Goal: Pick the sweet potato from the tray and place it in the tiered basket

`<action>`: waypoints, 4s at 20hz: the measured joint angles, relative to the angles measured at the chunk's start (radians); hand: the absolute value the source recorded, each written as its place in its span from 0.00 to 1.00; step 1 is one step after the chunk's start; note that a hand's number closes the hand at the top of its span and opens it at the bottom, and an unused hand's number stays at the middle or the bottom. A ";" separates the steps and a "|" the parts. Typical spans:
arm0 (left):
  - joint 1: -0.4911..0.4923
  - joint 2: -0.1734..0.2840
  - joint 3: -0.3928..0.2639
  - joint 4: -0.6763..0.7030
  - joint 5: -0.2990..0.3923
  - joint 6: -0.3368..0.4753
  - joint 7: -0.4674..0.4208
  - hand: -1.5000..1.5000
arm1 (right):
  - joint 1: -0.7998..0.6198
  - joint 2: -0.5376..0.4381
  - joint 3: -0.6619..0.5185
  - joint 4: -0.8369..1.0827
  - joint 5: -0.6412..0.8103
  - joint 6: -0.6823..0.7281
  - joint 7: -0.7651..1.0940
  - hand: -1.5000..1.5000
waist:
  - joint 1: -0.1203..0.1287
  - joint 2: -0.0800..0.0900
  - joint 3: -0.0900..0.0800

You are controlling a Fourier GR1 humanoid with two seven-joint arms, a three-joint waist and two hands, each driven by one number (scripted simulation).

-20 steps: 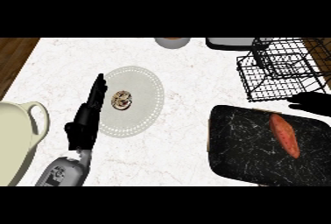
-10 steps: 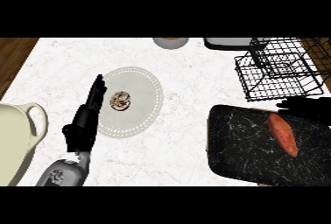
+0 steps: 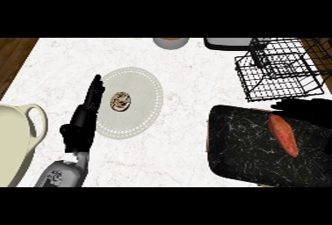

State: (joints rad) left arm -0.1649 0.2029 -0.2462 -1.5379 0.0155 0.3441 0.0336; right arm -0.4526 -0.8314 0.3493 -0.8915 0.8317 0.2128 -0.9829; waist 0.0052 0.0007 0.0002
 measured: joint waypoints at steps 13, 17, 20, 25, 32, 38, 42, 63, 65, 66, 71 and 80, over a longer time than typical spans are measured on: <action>0.020 -0.033 0.022 -0.026 -0.038 -0.023 0.008 0.50 | -0.028 0.088 -0.005 0.122 0.041 -0.021 -0.010 0.00 | 0.003 0.001 0.000; 0.019 -0.039 0.033 -0.016 -0.044 -0.035 0.001 0.50 | -0.019 0.118 -0.018 0.138 0.028 -0.026 -0.011 1.00 | 0.001 0.001 0.000; 0.021 -0.049 0.033 -0.015 -0.056 -0.040 -0.001 0.50 | -0.014 0.140 -0.041 0.135 0.020 -0.045 -0.013 1.00 | 0.000 0.000 0.000; 0.016 -0.049 0.051 -0.021 -0.053 -0.055 0.009 0.50 | -0.002 0.171 -0.073 0.144 0.028 -0.161 -0.049 1.00 | 0.002 -0.002 -0.004; 0.024 -0.044 0.065 -0.011 -0.058 -0.055 0.004 0.50 | 0.006 0.234 -0.070 0.104 0.161 -0.158 0.448 1.00 | -0.020 -0.018 -0.021; 0.034 -0.049 0.071 -0.003 -0.062 -0.046 0.001 0.50 | 0.023 0.330 -0.069 -0.019 0.246 -0.099 0.889 1.00 | -0.040 -0.027 -0.027; 0.032 -0.046 0.075 -0.014 -0.065 -0.045 0.013 0.50 | 0.056 0.386 -0.073 -0.179 0.283 -0.075 1.122 1.00 | -0.041 -0.021 -0.013; 0.021 -0.058 0.086 -0.029 -0.072 -0.078 0.027 0.50 | -0.147 0.347 -0.471 -1.044 0.010 0.560 1.664 1.00 | -0.011 -0.005 -0.002; 0.023 -0.062 0.083 -0.031 -0.074 -0.082 0.025 0.50 | -0.190 0.383 -0.512 -1.037 -0.032 0.565 1.695 1.00 | -0.008 -0.005 -0.001; 0.019 -0.064 0.078 -0.040 -0.081 -0.078 0.037 0.50 | -0.205 0.392 -0.543 -1.033 -0.058 0.567 1.700 1.00 | -0.008 -0.004 -0.001; 0.025 -0.086 0.078 -0.020 -0.097 -0.081 0.014 0.50 | -0.293 0.382 -0.573 -0.923 -0.074 0.546 1.699 1.00 | -0.002 -0.002 -0.001; 0.022 -0.102 0.082 -0.025 -0.110 -0.097 0.018 0.50 | -0.354 0.296 -0.546 -0.601 0.042 0.342 1.529 1.00 | 0.006 0.002 0.000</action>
State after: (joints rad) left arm -0.1432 0.1010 -0.1642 -1.5628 -0.0946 0.2473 0.0513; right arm -0.8068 -0.5358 -0.1967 -1.4930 0.8736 0.5552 0.5466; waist 0.0115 0.0024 -0.0002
